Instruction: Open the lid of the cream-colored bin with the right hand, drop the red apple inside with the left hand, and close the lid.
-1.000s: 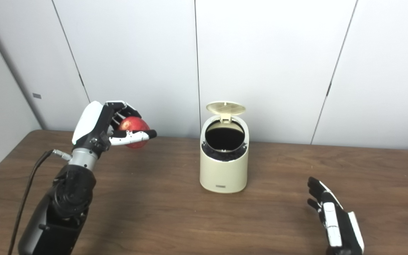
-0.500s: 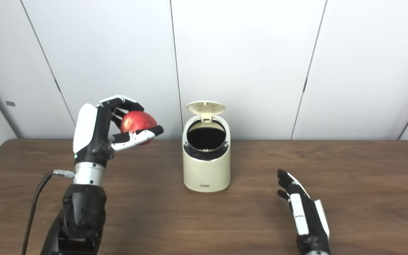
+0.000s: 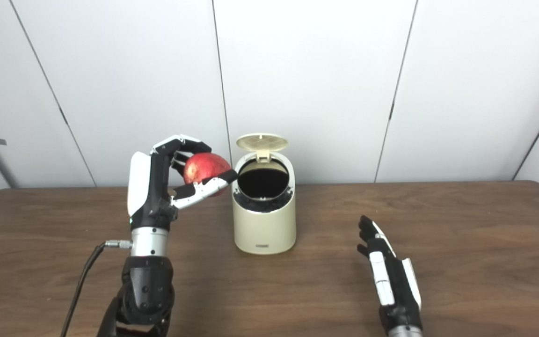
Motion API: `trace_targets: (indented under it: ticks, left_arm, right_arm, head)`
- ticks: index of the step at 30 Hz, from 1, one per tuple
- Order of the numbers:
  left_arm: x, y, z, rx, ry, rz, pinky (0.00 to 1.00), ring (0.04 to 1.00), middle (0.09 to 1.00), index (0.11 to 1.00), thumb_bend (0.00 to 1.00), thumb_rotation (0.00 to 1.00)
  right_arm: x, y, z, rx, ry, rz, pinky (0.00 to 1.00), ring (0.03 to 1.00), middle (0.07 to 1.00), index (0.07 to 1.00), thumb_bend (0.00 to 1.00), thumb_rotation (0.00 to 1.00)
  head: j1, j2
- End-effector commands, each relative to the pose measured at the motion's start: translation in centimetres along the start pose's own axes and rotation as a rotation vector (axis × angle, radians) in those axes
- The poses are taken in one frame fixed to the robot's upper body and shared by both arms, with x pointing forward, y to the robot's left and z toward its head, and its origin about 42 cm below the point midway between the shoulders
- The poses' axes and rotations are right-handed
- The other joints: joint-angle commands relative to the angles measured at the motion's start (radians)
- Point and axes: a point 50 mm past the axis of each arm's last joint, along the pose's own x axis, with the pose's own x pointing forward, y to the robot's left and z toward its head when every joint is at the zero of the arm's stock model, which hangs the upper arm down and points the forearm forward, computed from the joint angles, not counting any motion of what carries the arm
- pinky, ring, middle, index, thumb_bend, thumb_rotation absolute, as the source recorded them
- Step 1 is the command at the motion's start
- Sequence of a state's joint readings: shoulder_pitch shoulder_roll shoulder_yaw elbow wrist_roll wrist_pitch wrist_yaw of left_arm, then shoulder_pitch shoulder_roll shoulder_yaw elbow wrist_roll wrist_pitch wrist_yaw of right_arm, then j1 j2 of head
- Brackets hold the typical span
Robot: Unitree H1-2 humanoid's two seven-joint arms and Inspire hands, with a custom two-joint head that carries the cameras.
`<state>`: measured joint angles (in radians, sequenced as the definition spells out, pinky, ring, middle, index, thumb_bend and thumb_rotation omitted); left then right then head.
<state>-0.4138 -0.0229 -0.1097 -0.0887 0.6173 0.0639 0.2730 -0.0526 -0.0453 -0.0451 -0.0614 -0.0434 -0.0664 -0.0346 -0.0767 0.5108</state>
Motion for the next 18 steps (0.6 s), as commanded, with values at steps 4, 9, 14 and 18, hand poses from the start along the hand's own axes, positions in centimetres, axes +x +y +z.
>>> trace_targets:
  ticks: [4, 9, 14, 18]
  left_arm:
    - [1.5, -1.6, 2.3, -0.057, -0.097, 0.026, 0.34, 0.440, 0.551, 0.486, 0.47, 0.00]
    - [1.3, -3.2, 2.5, -0.071, -0.142, 0.069, 0.34, 0.426, 0.549, 0.492, 0.47, 0.00]
    - [1.4, -4.7, 2.5, -0.120, -0.168, 0.084, 0.34, 0.433, 0.553, 0.494, 0.47, 0.00]
    - [1.8, -5.6, 2.6, -0.142, -0.179, 0.080, 0.37, 0.442, 0.545, 0.485, 0.47, 0.00]
  right_arm:
    - [1.0, 0.7, 1.9, 0.016, -0.083, 0.010, 0.87, 0.923, 0.919, 0.913, 0.55, 1.00]
    - [1.1, 0.7, 1.9, -0.032, -0.077, 0.020, 0.87, 0.919, 0.917, 0.923, 0.53, 1.00]
    - [1.1, 1.0, 2.1, -0.055, -0.066, 0.041, 0.90, 0.922, 0.905, 0.924, 0.54, 1.00]
    - [1.1, 1.2, 2.3, -0.056, -0.048, 0.058, 0.89, 0.918, 0.896, 0.935, 0.52, 1.00]
  head:
    - [-0.002, -0.002]
    - [-0.003, -0.003]
    - [0.000, -0.003]
    - [0.001, -0.005]
